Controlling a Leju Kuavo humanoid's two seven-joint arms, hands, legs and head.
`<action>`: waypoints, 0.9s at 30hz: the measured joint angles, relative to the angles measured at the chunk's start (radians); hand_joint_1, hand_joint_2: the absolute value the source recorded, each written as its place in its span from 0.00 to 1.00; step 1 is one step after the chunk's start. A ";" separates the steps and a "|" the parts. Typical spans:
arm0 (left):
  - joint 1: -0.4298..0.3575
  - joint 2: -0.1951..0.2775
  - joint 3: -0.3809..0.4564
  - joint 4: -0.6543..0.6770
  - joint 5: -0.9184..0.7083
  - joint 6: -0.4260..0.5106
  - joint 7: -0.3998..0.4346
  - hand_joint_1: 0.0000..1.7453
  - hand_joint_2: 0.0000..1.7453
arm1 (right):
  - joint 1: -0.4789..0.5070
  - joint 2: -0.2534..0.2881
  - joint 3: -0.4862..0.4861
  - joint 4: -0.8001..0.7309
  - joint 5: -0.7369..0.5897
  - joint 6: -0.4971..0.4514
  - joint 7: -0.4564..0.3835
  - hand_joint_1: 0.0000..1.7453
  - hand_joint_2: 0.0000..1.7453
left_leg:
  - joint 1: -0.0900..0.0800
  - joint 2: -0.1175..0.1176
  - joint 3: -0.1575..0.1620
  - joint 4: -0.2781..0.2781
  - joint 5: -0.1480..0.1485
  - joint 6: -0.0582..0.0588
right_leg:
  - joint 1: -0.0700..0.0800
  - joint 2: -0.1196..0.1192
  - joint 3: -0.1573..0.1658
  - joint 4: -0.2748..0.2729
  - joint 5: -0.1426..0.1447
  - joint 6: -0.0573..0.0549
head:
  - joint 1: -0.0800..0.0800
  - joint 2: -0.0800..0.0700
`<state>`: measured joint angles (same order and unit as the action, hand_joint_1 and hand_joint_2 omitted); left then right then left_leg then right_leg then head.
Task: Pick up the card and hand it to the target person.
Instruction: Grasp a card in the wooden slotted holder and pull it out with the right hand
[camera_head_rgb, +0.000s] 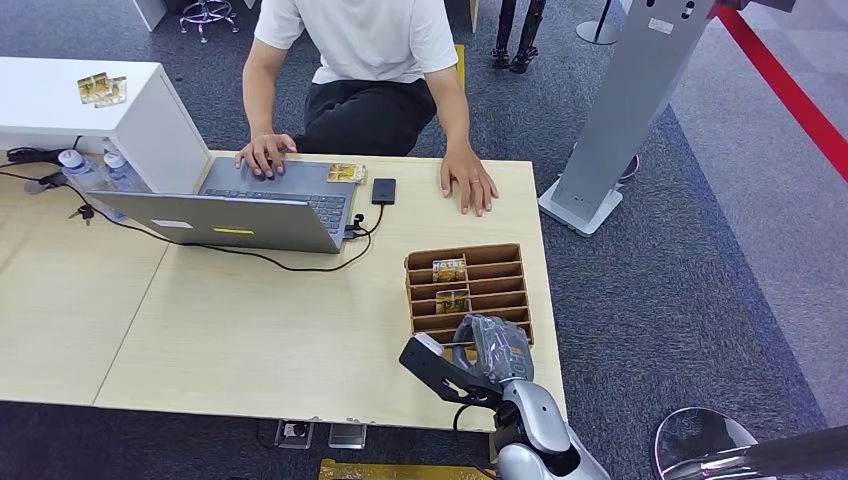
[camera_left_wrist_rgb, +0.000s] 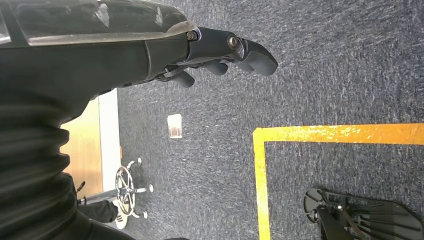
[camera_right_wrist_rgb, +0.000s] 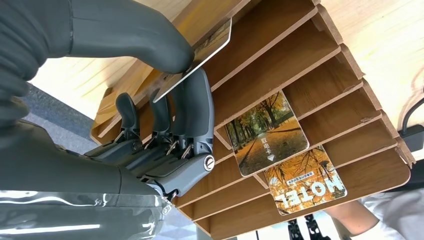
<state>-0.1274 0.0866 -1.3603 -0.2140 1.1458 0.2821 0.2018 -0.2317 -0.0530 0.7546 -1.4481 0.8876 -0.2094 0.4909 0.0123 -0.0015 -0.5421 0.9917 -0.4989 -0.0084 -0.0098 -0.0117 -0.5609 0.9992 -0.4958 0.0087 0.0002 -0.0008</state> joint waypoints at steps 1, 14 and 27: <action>0.000 0.000 0.000 0.000 0.000 0.000 0.000 0.00 1.00 | 0.000 0.000 0.000 0.000 -0.001 0.000 0.000 0.71 1.00 | 0.000 0.000 0.000 0.000 0.000 0.000 | 0.000 0.000 0.000 0.000 0.000 0.000 | 0.000 0.000; 0.000 0.000 0.000 0.000 -0.006 -0.008 0.000 0.00 1.00 | -0.002 0.000 0.000 0.000 -0.003 -0.002 -0.006 0.89 1.00 | 0.000 0.000 0.000 0.000 0.000 0.000 | 0.000 0.000 0.000 0.000 0.000 0.000 | 0.000 0.000; 0.000 0.000 0.000 0.000 -0.002 -0.002 -0.006 0.00 1.00 | 0.002 0.000 0.000 0.000 0.024 -0.079 -0.085 0.89 1.00 | 0.000 0.000 0.000 0.000 0.000 0.000 | 0.000 0.000 0.000 0.000 0.000 0.000 | 0.000 0.000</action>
<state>-0.1273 0.0862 -1.3603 -0.2140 1.1433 0.2805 0.1963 -0.2301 -0.0530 0.7546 -1.4479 0.9112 -0.2883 0.4055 0.0123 -0.0015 -0.5422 0.9918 -0.4989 -0.0084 -0.0098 -0.0117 -0.5611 0.9992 -0.4958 0.0087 0.0000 -0.0008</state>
